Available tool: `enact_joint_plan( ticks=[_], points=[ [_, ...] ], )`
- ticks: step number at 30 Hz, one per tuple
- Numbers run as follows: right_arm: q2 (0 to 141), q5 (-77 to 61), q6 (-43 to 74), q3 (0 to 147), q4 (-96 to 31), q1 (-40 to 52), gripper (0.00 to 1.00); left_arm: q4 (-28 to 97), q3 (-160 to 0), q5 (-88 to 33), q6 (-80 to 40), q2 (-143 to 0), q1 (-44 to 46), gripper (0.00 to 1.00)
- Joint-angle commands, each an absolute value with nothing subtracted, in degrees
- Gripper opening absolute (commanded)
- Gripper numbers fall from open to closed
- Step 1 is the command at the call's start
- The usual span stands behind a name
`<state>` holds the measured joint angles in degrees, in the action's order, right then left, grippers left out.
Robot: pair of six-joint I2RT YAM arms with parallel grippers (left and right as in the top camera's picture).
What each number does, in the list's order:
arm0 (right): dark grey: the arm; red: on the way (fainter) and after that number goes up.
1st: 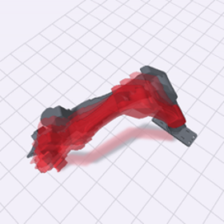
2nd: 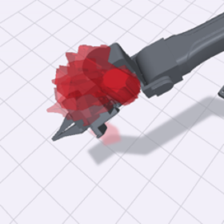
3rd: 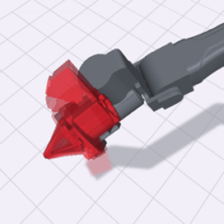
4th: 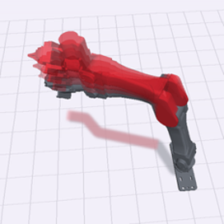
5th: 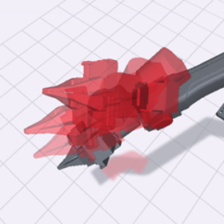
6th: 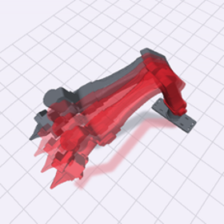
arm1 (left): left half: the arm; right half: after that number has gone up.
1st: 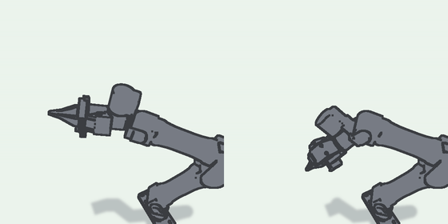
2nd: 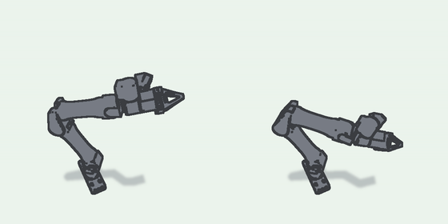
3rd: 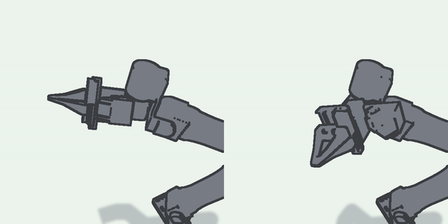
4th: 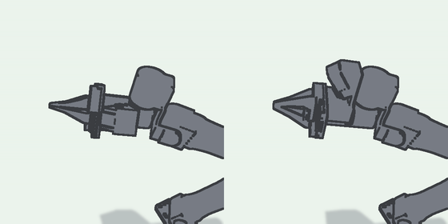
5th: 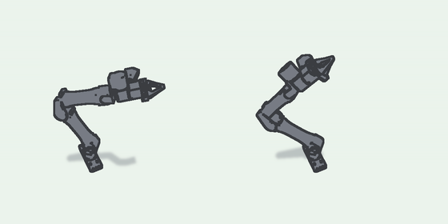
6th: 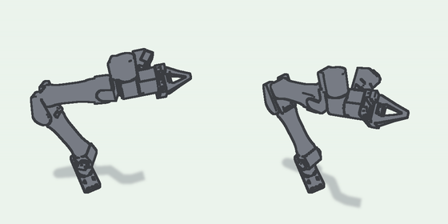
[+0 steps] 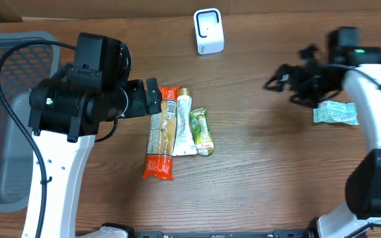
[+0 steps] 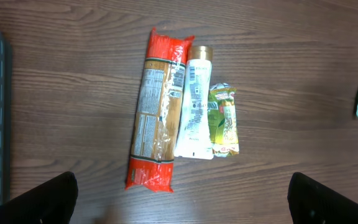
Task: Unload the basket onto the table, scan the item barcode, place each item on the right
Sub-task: 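Move the right gripper to the green drink pouch and grasp it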
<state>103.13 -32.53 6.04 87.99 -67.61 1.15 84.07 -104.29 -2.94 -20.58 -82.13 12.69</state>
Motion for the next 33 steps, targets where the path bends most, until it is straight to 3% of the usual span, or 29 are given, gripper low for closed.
enact_joint_plan(
  ticks=[1,5,13,24,33],
  points=[
    [102.6,-29.3,10.2,84.3,-65.5,9.5,1.0,84.0,-105.2,-2.8,-19.3,-82.3,12.8,1.0],
    [102.7,-20.3,22.1,78.0,-60.3,18.3,0.93,84.0,-105.2,-2.8,-19.3,-82.3,12.8,1.0],
    [102.7,-19.3,33.1,66.9,-45.1,30.0,0.82,84.0,-105.2,-2.8,-19.3,-82.3,12.8,1.0],
    [102.7,-13.9,38.5,64.8,-37.7,37.3,0.74,84.0,-105.2,-2.8,-19.3,-82.3,12.8,1.0],
    [103.7,-9.3,42.3,61.7,-33.4,37.6,0.65,84.0,-105.2,-2.8,-19.3,-82.3,12.8,1.0]
  ],
)
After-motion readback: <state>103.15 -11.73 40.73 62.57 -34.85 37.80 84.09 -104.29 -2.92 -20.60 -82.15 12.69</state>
